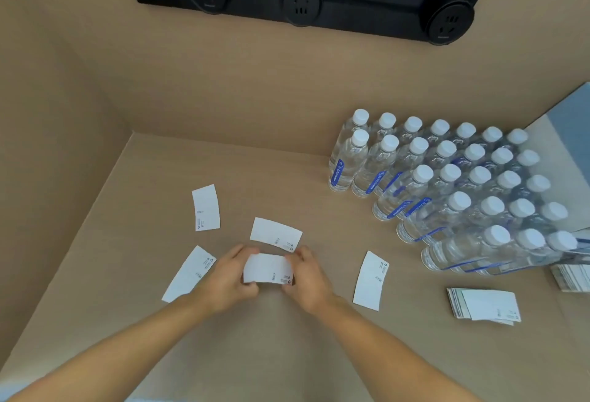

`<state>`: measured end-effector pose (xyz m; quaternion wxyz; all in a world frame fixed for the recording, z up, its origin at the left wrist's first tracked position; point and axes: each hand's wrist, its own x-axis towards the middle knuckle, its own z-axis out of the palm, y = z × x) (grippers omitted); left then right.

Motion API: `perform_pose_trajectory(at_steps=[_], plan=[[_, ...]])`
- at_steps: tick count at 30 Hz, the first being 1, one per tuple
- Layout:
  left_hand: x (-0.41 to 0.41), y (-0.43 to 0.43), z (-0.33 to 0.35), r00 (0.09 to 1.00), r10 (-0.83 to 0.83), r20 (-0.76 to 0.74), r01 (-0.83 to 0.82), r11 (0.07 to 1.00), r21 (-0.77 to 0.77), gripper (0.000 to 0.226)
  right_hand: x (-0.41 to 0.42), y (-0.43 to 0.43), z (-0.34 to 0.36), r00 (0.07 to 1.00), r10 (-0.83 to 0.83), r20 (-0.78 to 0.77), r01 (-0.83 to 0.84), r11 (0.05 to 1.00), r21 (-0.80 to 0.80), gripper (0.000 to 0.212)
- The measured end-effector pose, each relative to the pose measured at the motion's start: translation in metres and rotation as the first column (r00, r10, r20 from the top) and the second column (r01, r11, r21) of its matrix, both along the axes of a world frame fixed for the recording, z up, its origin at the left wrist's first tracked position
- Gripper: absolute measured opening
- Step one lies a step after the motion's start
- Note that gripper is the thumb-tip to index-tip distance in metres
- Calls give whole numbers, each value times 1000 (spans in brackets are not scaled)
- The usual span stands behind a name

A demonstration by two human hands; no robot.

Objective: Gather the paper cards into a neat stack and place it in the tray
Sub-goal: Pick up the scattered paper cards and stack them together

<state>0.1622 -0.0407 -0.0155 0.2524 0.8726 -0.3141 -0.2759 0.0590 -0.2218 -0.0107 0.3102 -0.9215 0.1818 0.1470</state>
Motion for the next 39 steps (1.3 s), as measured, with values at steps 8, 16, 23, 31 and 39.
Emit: perform_pose_trajectory(at_steps=[8, 16, 23, 31, 39], plan=[[64, -19, -3, 975, -172, 142, 167, 985, 49, 67, 41, -24, 5, 998, -40, 55, 46, 993, -105, 52], [95, -45, -9, 903, -334, 271, 288, 937, 197, 66, 56, -30, -10, 992, -117, 40, 122, 980, -159, 46], [99, -47, -22, 897, -362, 253, 304, 921, 242, 63, 60, -26, -20, 987, -156, -39, 147, 975, -165, 41], [104, -46, -33, 929, -350, 121, 336, 934, 119, 59, 58, -22, -25, 966, -247, -73, 241, 967, -88, 42], [98, -52, -37, 981, -196, -4, 196, 980, 15, 56, 58, -24, -33, 954, -299, 2, 299, 954, -11, 50]])
